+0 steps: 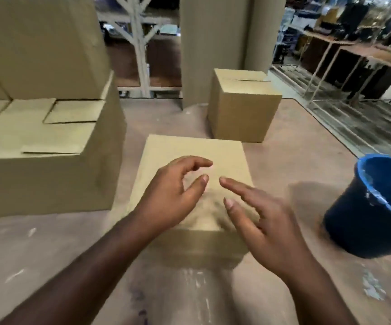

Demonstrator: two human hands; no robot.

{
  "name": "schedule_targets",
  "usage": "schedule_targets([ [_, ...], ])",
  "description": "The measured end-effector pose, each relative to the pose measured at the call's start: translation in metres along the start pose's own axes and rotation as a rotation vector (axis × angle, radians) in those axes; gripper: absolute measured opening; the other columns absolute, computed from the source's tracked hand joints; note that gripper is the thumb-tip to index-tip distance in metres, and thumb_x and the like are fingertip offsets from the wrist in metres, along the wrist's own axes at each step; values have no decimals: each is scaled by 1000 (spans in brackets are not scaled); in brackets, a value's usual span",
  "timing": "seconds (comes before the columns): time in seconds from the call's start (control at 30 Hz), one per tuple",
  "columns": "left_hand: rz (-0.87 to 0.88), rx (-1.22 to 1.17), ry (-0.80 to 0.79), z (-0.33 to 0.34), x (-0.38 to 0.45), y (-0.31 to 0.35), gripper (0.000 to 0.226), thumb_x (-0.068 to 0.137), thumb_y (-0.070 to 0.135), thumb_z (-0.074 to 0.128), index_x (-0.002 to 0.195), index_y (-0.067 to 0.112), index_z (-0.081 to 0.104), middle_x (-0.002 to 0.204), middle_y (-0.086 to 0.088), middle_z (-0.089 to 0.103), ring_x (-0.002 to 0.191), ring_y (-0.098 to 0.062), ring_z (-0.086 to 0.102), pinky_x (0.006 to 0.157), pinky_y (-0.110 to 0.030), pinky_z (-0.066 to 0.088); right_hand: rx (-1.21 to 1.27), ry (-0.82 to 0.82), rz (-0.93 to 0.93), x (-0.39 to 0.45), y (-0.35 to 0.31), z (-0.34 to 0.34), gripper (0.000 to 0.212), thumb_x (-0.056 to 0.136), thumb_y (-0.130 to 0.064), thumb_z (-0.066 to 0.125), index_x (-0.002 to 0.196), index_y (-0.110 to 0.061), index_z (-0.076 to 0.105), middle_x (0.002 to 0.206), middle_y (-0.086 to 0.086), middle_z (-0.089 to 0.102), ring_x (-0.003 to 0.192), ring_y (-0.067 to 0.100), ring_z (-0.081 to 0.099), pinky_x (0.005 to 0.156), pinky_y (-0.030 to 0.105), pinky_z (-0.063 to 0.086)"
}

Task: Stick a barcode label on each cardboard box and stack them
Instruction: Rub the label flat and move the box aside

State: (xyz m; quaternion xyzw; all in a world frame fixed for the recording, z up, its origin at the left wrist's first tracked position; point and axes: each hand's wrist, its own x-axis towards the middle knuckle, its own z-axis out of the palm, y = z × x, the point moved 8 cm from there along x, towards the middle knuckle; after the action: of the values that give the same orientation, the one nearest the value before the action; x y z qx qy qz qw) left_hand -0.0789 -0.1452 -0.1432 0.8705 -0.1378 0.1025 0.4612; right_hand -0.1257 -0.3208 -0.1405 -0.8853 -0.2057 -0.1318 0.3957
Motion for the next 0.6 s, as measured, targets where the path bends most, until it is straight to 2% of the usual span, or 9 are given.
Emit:
schedule_targets([
  [0.03, -62, 247, 55, -18, -10, -23, 36, 98, 30, 60, 134, 27, 61, 143, 10, 58, 138, -12, 48, 119, -40, 34, -121, -204, -43, 4, -9, 29, 52, 105, -50, 47, 156, -38, 44, 159, -25, 42, 148, -8, 32, 119, 19, 30],
  [0.07, -155, 447, 60, -29, -19, -43, 43, 100, 37, 55, 143, 28, 52, 156, 6, 45, 148, -18, 34, 126, -46, 19, -245, -390, -71, 5, -12, 57, 60, 106, -59, 34, 163, -43, 23, 167, -28, 20, 154, -8, 9, 127, 24, 14],
  [0.1, -235, 549, 35, -36, -27, -62, 50, 102, 43, 49, 149, 26, 44, 164, 4, 33, 154, -21, 21, 127, -48, 6, -358, -522, -93, 6, -12, 78, 62, 106, -64, 20, 164, -45, 8, 169, -30, 3, 155, -8, -9, 129, 30, 1],
  [0.13, -284, 562, -4, -37, -33, -73, 54, 105, 46, 42, 154, 23, 38, 168, 3, 23, 156, -21, 14, 126, -48, -1, -437, -591, -112, 10, -13, 92, 63, 104, -66, 8, 164, -46, 2, 168, -30, -6, 153, -7, -18, 129, 33, -5],
  [0.17, -297, 518, -34, -33, -36, -78, 56, 106, 44, 37, 157, 21, 32, 170, 1, 17, 157, -21, 13, 126, -44, -2, -456, -620, -119, 14, -15, 100, 64, 102, -66, 2, 164, -46, 2, 168, -30, -9, 152, -7, -21, 129, 34, -8],
  [0.27, -255, 476, -25, -31, -40, -77, 54, 109, 34, 32, 160, 15, 27, 171, -2, 12, 156, -22, 16, 126, -31, 6, -389, -678, -91, 33, -22, 116, 65, 101, -65, 1, 163, -46, 9, 167, -31, -5, 150, -13, -18, 129, 33, -7],
  [0.33, -263, 447, -17, -32, -41, -78, 53, 109, 33, 31, 160, 17, 26, 171, 2, 10, 157, -19, 12, 125, -28, 7, -469, -679, -82, 49, -13, 116, 69, 99, -67, -2, 163, -45, 5, 167, -30, -7, 152, -11, -16, 129, 35, -6],
  [0.5, -277, 325, -2, -33, -43, -85, 53, 109, 34, 32, 161, 22, 28, 170, 11, 9, 157, -12, 7, 123, -24, 10, -686, -549, 146, 92, 29, 99, 74, 100, -64, 0, 166, -29, 0, 173, -13, -7, 158, 4, -8, 128, 37, -8],
  [0.6, -277, 282, 42, -34, -43, -85, 52, 109, 31, 33, 159, 22, 31, 170, 13, 11, 156, -10, 9, 121, -21, 10, -580, -569, 36, 77, 7, 112, 76, 99, -67, -4, 166, -31, 5, 172, -15, -2, 158, 3, -7, 129, 33, -5],
])
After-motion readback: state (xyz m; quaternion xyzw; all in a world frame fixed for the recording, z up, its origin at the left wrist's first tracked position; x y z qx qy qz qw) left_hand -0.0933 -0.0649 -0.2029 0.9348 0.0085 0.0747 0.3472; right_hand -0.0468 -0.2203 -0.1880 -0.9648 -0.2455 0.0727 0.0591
